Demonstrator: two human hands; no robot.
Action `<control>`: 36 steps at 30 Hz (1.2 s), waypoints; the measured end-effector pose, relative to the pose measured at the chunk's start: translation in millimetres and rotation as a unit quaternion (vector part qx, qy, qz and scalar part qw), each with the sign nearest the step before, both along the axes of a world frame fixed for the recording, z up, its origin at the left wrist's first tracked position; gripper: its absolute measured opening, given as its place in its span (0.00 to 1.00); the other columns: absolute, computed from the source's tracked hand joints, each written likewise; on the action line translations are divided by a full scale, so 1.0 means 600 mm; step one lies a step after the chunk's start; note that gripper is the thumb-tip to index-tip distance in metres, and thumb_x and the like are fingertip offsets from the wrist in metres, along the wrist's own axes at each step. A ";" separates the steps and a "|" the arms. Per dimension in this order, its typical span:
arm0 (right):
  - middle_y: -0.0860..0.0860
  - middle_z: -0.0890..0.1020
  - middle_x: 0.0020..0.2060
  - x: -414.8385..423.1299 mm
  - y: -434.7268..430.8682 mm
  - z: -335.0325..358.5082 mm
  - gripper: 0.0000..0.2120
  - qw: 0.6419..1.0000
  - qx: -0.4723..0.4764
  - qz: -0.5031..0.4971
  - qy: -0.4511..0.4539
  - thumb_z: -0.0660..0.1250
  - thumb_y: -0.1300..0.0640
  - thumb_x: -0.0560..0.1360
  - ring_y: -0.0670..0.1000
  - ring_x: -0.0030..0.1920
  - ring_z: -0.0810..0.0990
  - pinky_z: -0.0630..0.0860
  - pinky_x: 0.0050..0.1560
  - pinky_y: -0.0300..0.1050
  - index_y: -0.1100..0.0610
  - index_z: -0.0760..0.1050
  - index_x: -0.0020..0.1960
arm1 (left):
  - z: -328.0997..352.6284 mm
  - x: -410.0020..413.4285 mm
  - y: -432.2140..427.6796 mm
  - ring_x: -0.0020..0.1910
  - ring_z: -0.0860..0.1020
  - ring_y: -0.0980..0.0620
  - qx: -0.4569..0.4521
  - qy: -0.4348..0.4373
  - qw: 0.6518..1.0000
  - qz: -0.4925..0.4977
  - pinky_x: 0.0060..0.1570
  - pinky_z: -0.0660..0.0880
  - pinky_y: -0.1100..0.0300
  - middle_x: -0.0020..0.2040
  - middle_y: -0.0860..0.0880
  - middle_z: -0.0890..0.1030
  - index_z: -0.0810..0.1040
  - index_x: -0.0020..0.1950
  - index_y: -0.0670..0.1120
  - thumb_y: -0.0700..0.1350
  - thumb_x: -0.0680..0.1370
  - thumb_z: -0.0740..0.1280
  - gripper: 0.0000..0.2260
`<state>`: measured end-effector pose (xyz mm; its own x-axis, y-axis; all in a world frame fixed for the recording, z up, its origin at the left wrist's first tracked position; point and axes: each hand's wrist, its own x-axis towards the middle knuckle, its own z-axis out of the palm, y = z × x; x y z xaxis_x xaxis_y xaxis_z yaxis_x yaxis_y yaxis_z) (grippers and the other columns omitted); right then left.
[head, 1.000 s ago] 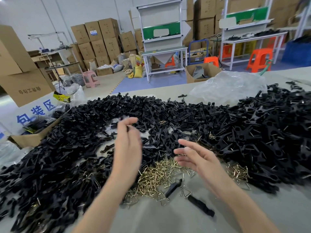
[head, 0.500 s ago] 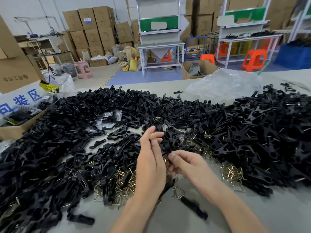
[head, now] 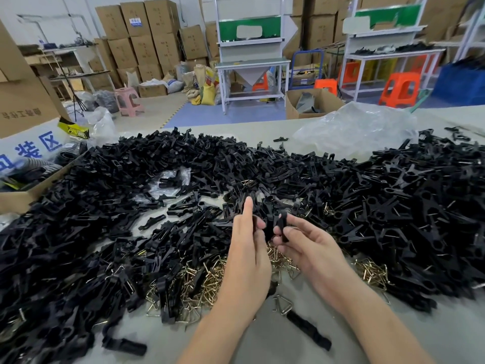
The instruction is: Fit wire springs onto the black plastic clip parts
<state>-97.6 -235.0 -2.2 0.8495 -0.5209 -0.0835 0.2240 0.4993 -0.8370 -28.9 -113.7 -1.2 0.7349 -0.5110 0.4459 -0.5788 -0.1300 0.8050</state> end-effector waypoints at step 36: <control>0.60 0.85 0.55 -0.006 -0.001 0.011 0.20 0.999 -0.035 -0.021 0.014 0.72 0.59 0.71 0.55 0.52 0.86 0.84 0.51 0.45 0.61 0.78 0.62 | 0.003 -0.001 0.004 0.52 0.84 0.59 -0.060 0.094 0.993 -0.025 0.54 0.79 0.63 0.49 0.60 0.86 0.75 0.60 0.63 0.46 0.82 0.66 0.12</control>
<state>-100.9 -235.8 4.2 0.8242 -0.5620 -0.0695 0.2196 0.4303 -0.8755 -29.6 -111.6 0.7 0.7868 -0.4997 0.3623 -0.4192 -0.0017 0.9079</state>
